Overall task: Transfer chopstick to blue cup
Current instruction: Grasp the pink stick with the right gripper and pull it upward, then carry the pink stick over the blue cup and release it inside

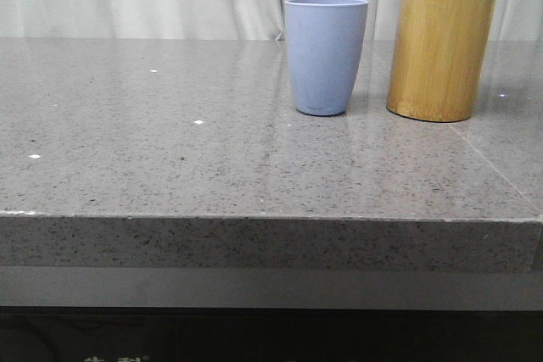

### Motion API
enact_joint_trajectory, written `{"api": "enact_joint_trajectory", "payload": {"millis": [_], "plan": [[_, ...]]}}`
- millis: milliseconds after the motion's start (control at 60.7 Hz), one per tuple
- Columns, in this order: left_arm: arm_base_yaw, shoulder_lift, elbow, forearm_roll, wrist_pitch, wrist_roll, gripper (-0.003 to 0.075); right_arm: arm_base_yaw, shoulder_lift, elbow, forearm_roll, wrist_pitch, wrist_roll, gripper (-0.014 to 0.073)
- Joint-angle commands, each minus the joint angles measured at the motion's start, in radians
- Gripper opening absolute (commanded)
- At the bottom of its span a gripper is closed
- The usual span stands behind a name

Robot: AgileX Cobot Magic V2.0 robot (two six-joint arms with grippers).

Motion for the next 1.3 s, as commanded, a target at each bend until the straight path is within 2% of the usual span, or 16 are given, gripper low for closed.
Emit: {"api": "enact_joint_trajectory", "payload": {"millis": [0,115,313,379,478,725,1005,1286], "plan": [[-0.006,0.008,-0.025,-0.017,-0.106,-0.003,-0.0018,0.001,-0.018,-0.056,0.004,-0.079,-0.009,0.0594],[-0.006,0.008,-0.025,-0.017,-0.120,-0.003,-0.0018,0.001,-0.011,-0.058,0.003,-0.079,-0.009,0.0489],[-0.006,0.008,-0.025,-0.017,-0.122,-0.003,-0.0018,0.001,-0.011,-0.058,0.003,-0.079,-0.009,0.0130],[-0.006,0.008,-0.025,-0.017,-0.122,-0.003,-0.0018,0.001,-0.011,-0.058,0.003,-0.079,-0.009,0.0056],[-0.006,0.008,-0.025,-0.017,-0.122,-0.003,-0.0018,0.001,-0.011,-0.058,0.003,-0.079,-0.009,-0.0011],[-0.006,0.008,-0.025,-0.017,-0.122,-0.003,-0.0018,0.001,-0.066,-0.062,0.003,-0.087,-0.009,-0.0025],[-0.006,0.008,-0.025,-0.017,-0.122,-0.003,-0.0018,0.002,-0.219,-0.063,0.003,-0.221,-0.009,-0.0025],[-0.006,0.008,-0.025,-0.017,-0.122,-0.003,-0.0018,0.112,-0.242,-0.064,0.003,-0.324,-0.009,-0.0025]]}}
